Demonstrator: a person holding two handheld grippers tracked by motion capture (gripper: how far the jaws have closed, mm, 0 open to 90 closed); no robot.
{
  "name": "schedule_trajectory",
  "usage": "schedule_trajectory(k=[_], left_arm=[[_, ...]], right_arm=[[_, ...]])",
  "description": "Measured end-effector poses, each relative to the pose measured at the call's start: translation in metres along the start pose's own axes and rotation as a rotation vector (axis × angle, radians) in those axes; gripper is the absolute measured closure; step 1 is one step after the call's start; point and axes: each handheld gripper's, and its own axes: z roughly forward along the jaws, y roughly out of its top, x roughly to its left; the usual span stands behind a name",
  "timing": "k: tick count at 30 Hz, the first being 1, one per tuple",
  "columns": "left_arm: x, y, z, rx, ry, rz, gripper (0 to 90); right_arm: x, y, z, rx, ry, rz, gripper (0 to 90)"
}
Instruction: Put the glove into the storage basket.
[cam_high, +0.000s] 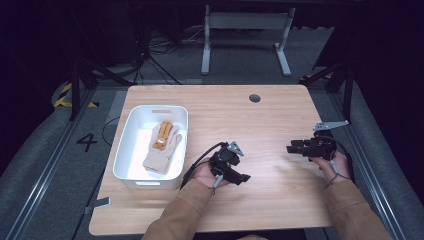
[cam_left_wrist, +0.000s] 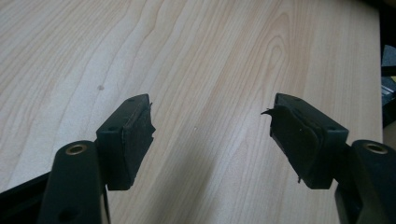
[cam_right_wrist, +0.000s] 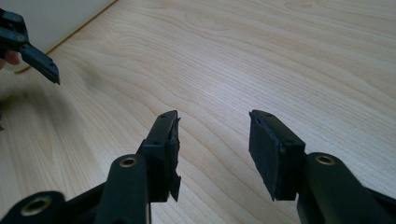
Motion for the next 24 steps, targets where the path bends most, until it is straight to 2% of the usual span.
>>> schedule_trajectory(k=[3, 6, 10, 12, 16, 24], left_arm=[[-0.001, -0.005, 0.005, -0.015, 0.026, 0.041, 29.2], [0.003, -0.011, 0.010, -0.038, 0.009, 0.017, 28.5], [0.005, -0.016, 0.019, -0.001, 0.023, 0.012, 27.7], [0.006, -0.019, 0.022, -0.014, 0.024, 0.003, 26.9], [0.005, -0.021, 0.025, 0.008, 0.043, 0.017, 26.6], [0.006, -0.020, 0.023, 0.006, 0.043, 0.018, 26.3]], right_arm=[[-0.001, -0.001, 0.002, 0.010, 0.001, 0.001, 51.8], [-0.002, -0.002, 0.005, 0.021, 0.000, 0.007, 51.8], [-0.003, -0.004, 0.008, 0.032, -0.003, 0.011, 51.8], [-0.004, -0.005, 0.009, 0.037, -0.003, 0.012, 51.7], [-0.005, -0.006, 0.011, 0.045, -0.005, 0.013, 51.4], [-0.005, -0.007, 0.012, 0.052, -0.010, 0.009, 51.3]])
